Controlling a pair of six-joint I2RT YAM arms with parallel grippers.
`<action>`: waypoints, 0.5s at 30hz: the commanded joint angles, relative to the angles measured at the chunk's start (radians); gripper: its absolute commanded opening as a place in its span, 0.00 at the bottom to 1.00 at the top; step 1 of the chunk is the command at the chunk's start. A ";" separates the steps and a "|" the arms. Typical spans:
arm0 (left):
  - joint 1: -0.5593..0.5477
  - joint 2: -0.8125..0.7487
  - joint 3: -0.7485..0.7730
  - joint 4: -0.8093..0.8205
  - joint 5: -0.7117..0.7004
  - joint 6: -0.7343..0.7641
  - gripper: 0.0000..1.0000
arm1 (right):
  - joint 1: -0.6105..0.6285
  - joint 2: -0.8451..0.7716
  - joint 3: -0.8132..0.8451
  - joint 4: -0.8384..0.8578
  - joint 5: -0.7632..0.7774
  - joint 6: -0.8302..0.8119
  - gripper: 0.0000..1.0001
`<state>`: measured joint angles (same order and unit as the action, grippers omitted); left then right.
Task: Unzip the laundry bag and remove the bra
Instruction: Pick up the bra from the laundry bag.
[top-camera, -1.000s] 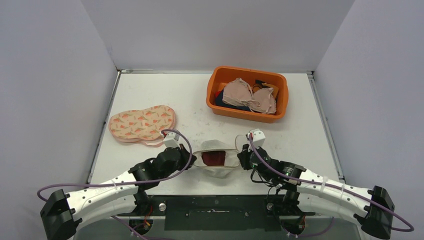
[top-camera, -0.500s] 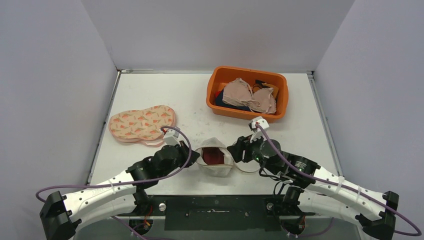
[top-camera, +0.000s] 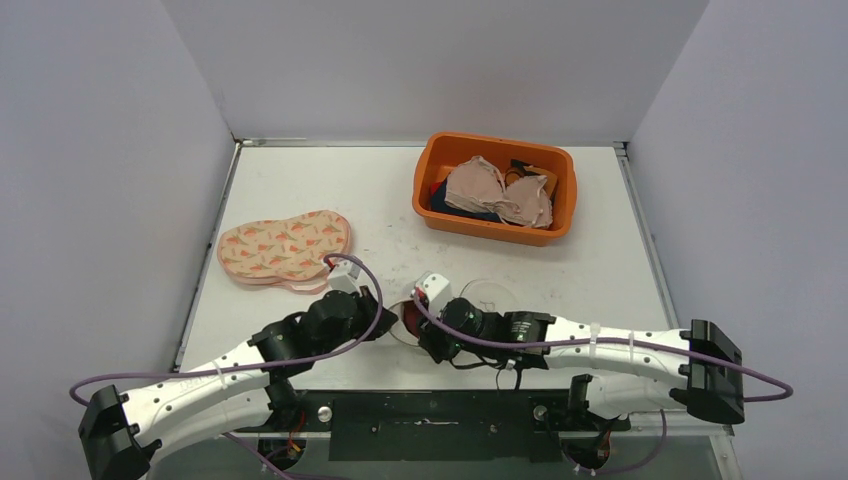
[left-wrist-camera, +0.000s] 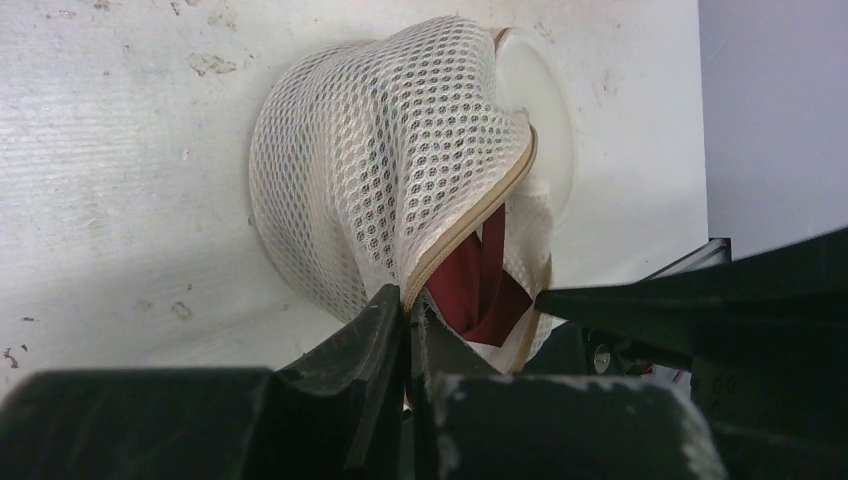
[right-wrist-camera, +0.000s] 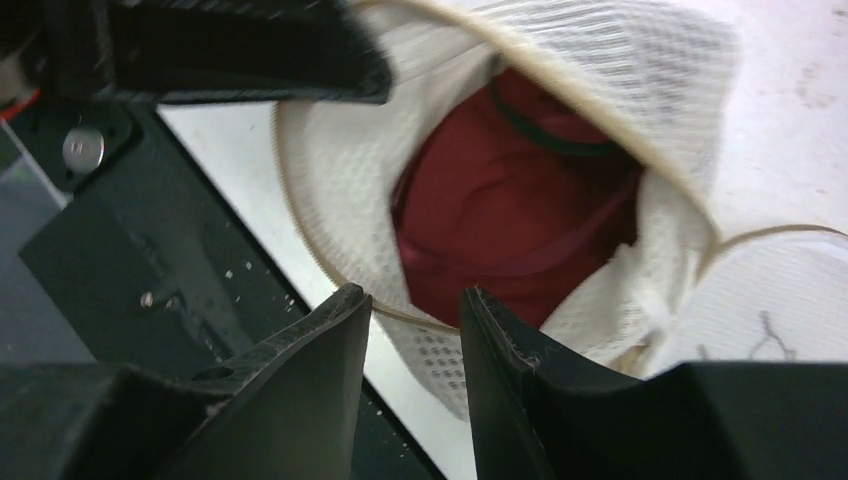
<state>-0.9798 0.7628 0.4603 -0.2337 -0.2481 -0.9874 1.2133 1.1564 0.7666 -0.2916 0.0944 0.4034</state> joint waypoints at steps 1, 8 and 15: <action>0.004 -0.017 0.069 -0.052 0.030 0.017 0.03 | 0.094 0.039 0.059 0.000 0.062 -0.073 0.39; 0.005 -0.037 0.045 -0.075 0.036 0.016 0.03 | 0.161 0.095 0.028 -0.008 0.079 -0.080 0.38; 0.005 -0.055 0.026 -0.111 0.001 0.024 0.02 | 0.178 0.068 0.032 -0.011 0.152 -0.054 0.45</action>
<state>-0.9798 0.7212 0.4763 -0.3260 -0.2245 -0.9833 1.3830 1.2598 0.7795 -0.3119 0.1619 0.3431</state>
